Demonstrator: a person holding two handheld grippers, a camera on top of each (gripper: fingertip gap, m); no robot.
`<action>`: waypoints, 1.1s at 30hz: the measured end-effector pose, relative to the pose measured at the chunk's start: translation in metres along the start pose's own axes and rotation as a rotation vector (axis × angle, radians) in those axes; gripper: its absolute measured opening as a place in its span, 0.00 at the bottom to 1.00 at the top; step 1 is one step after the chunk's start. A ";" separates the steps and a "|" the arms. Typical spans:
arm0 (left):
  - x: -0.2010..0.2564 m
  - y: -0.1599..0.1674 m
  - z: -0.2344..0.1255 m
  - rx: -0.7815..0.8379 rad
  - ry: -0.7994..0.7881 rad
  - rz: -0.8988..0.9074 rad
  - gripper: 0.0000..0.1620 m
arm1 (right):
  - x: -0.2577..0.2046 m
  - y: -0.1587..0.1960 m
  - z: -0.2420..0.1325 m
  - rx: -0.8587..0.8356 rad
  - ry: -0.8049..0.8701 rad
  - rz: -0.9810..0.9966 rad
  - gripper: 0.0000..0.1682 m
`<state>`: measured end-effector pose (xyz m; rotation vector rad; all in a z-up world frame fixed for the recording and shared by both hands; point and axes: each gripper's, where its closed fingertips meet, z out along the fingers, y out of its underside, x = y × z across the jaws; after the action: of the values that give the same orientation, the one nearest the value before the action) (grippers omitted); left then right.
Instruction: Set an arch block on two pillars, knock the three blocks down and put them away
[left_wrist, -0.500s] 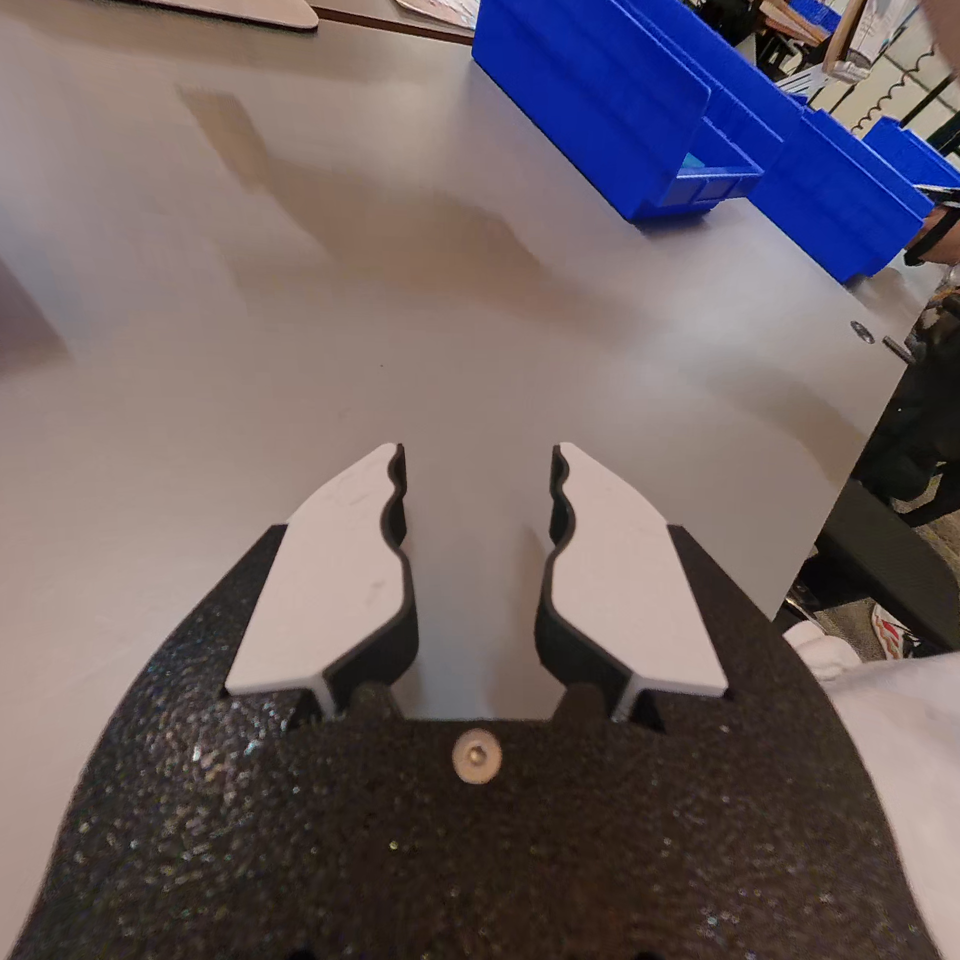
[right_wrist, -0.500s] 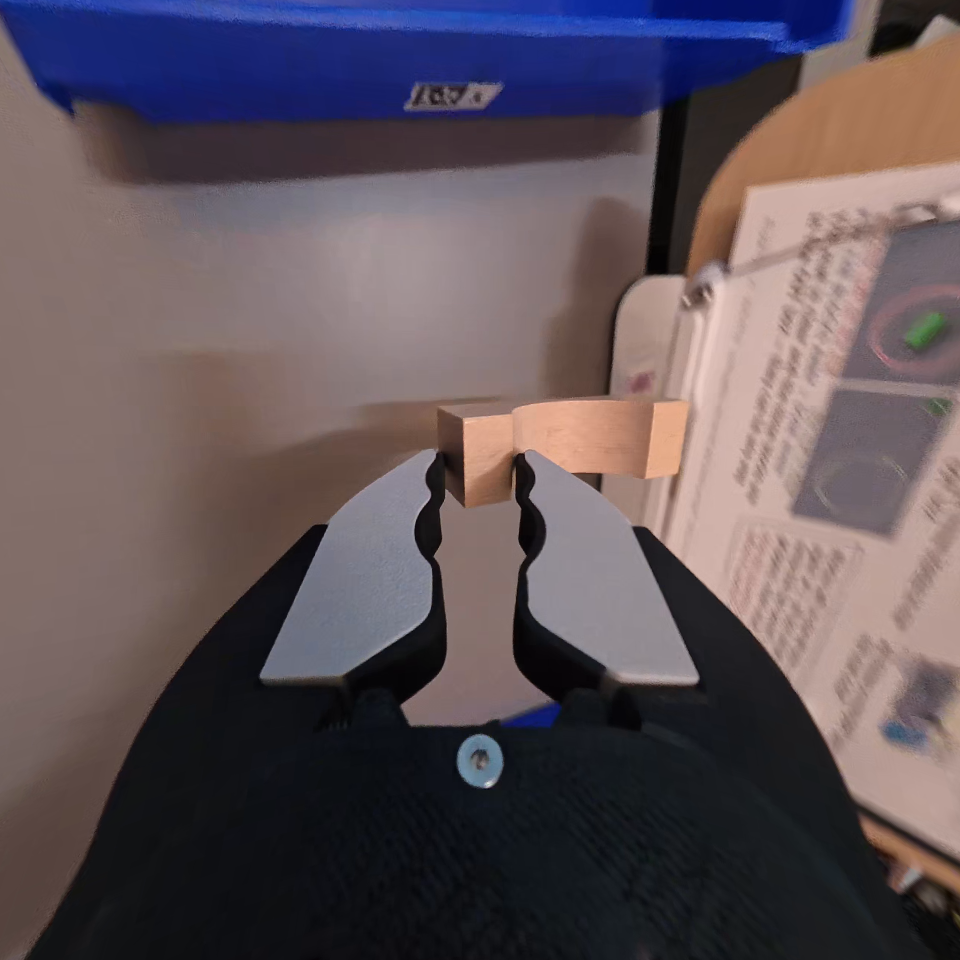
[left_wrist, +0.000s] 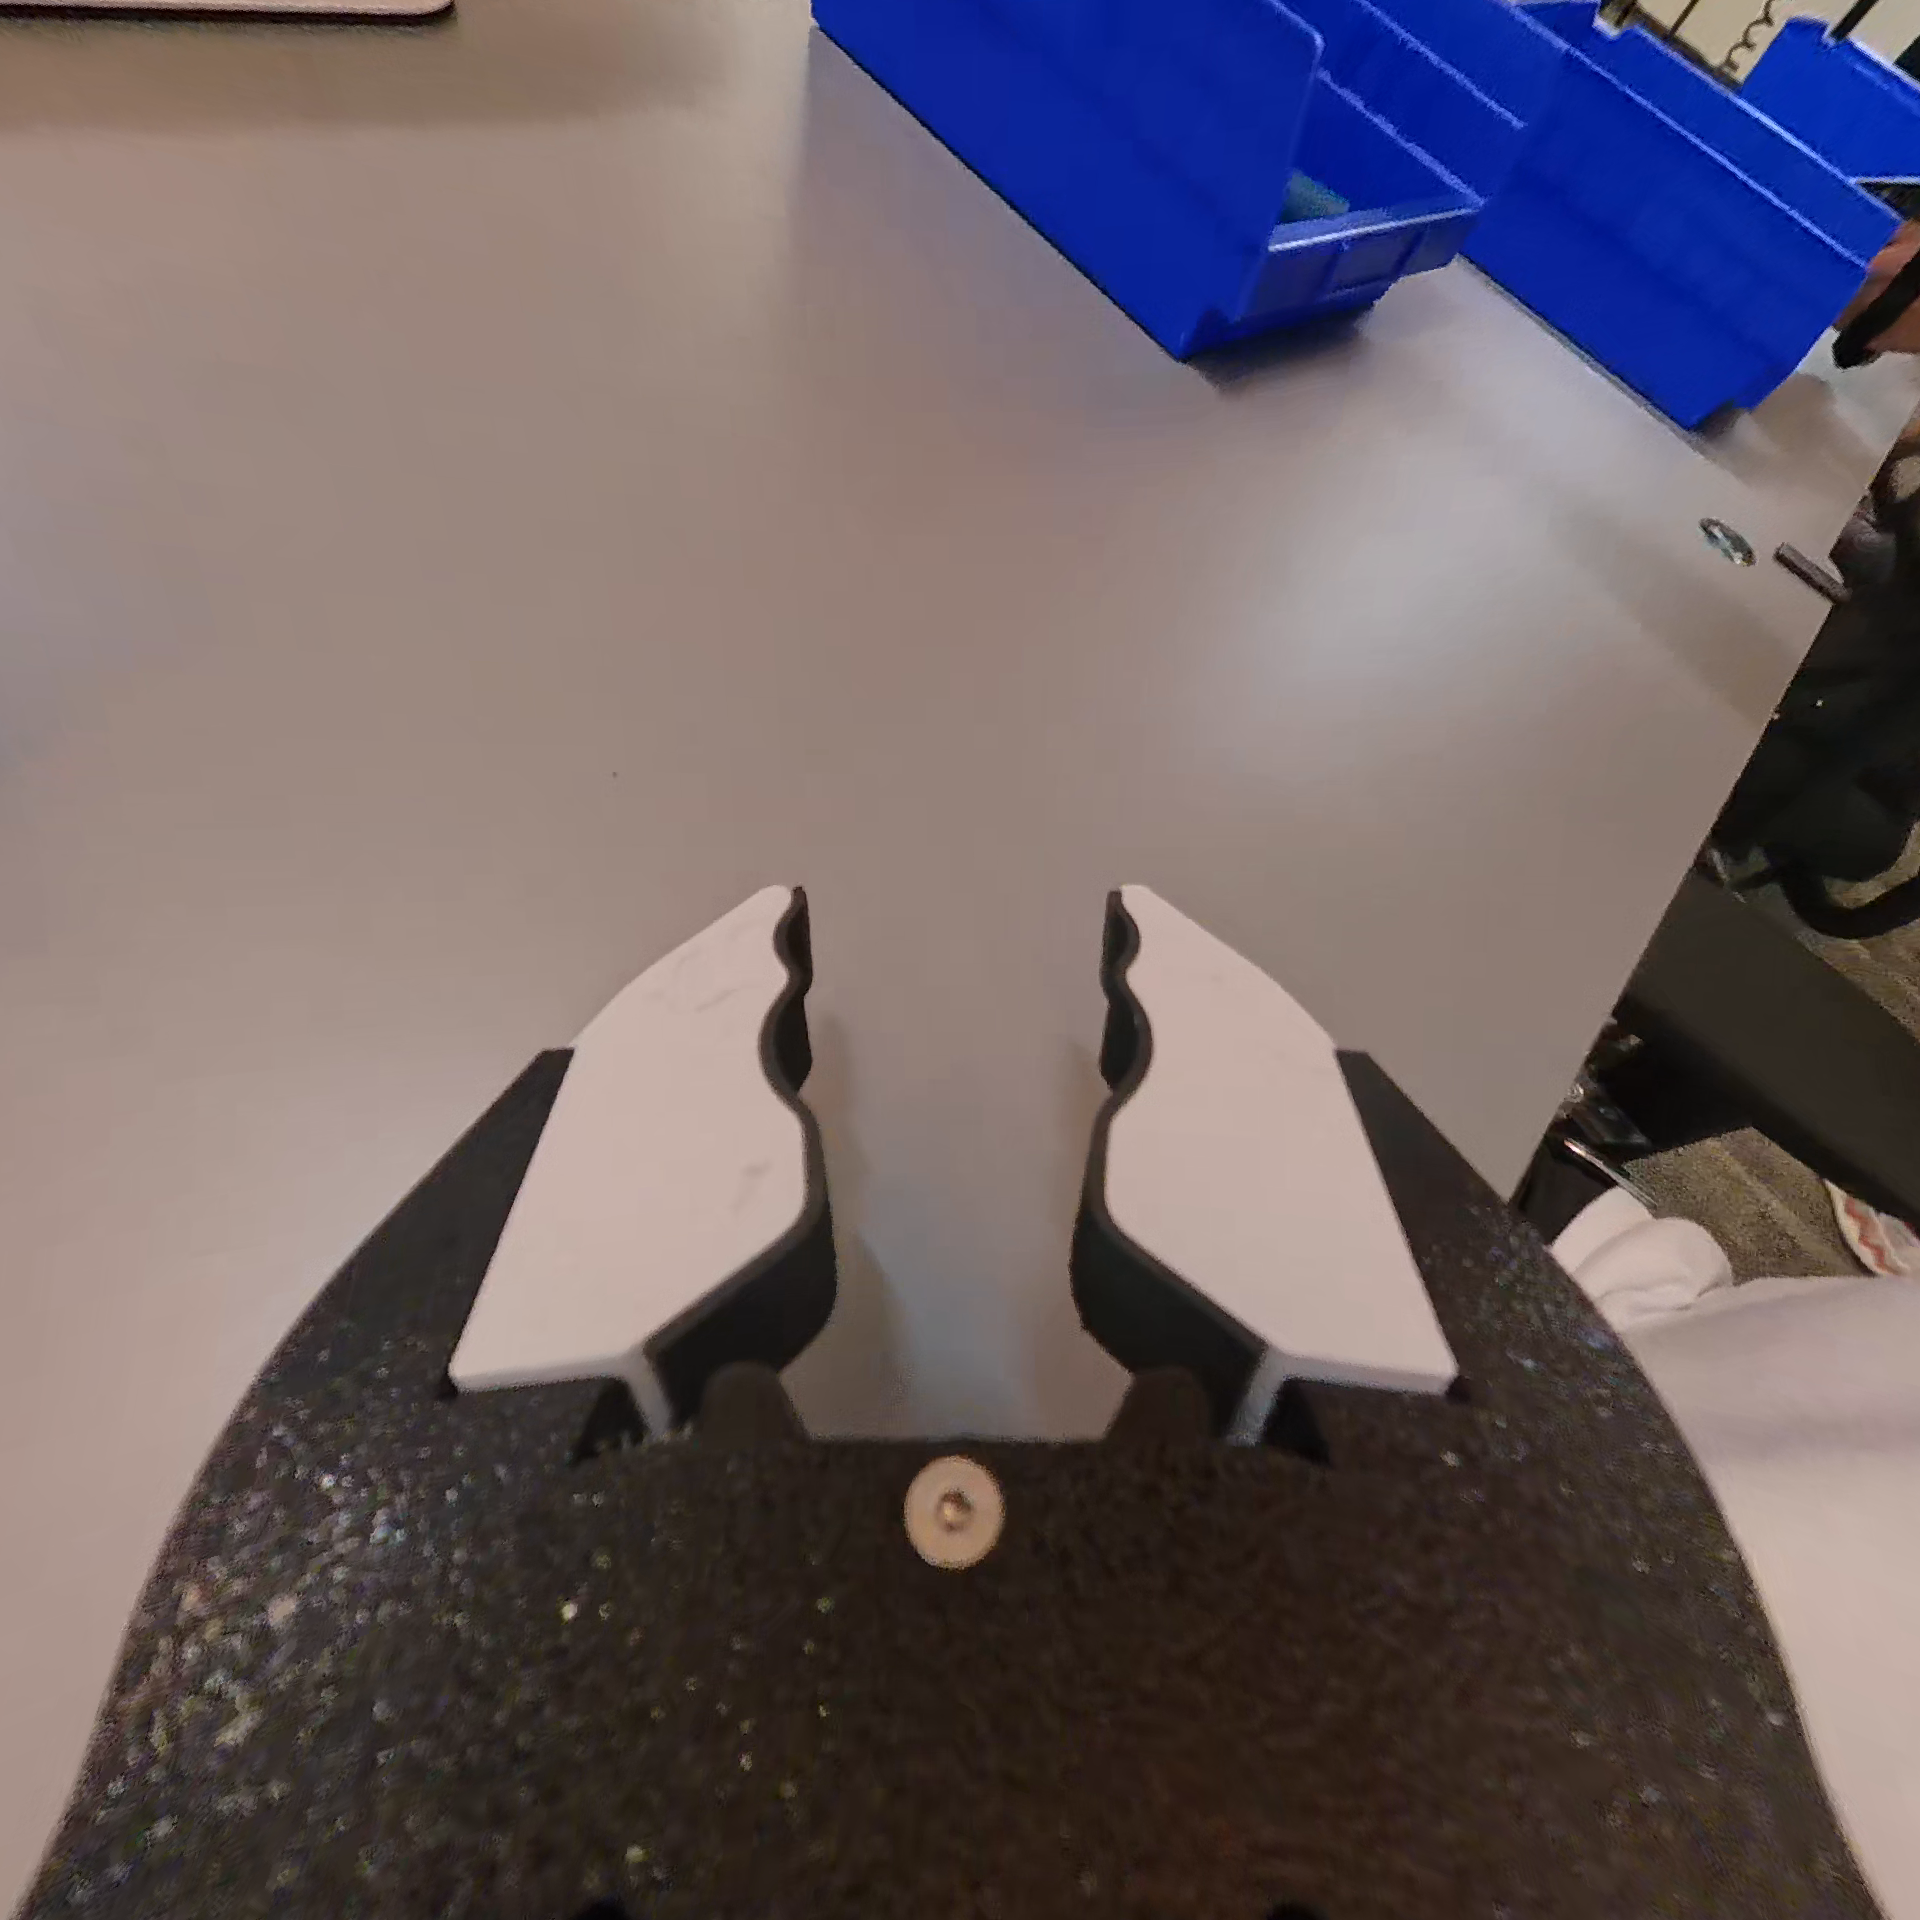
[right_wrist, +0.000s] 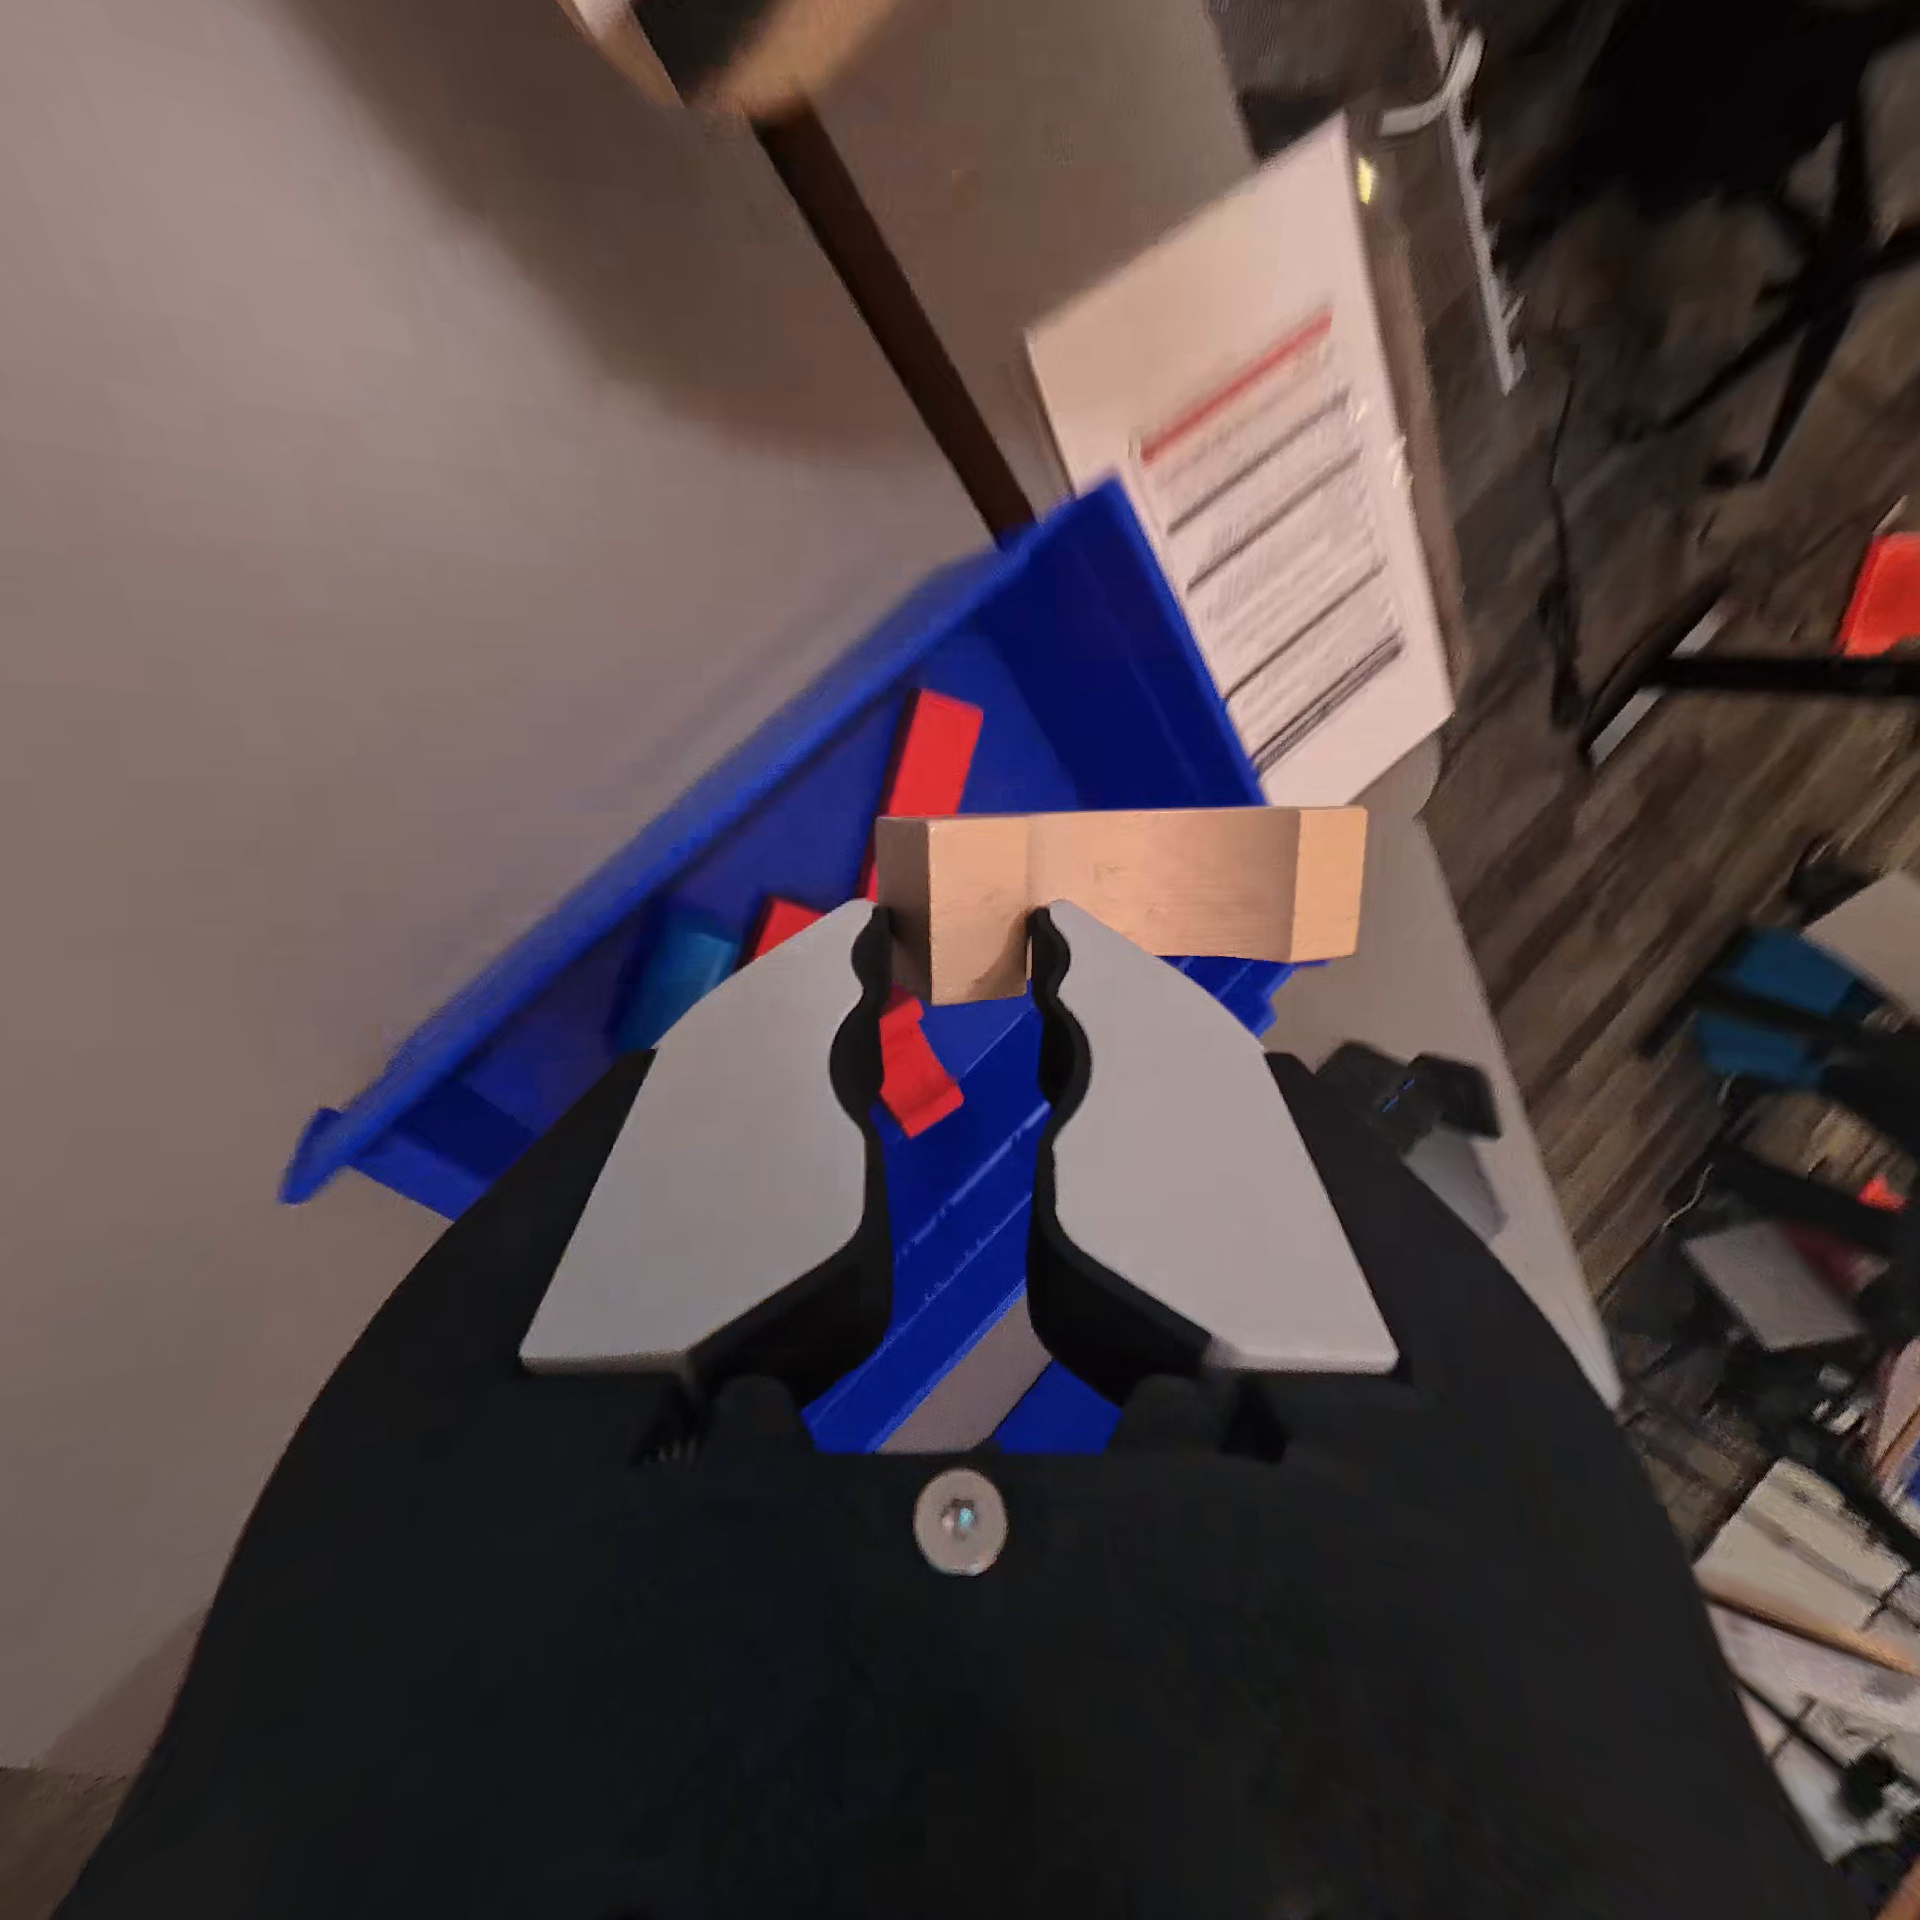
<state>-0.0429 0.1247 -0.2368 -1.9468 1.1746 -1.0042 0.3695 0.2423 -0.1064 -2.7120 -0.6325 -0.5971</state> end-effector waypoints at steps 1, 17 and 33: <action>0.003 0.000 0.000 -0.005 0.004 0.007 0.33 | 0.003 0.015 0.013 -0.022 -0.016 0.032 0.16; 0.014 0.006 0.017 -0.073 0.012 0.004 0.33 | 0.013 0.101 0.128 -0.109 -0.185 0.220 0.16; 0.012 0.006 0.033 -0.114 0.023 0.001 0.33 | 0.002 0.114 0.159 -0.159 -0.226 0.157 0.16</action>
<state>-0.0136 0.1156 -0.2551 -2.0276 1.2699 -0.9810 0.4774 0.2031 -0.2652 -2.9711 -0.4330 -0.3164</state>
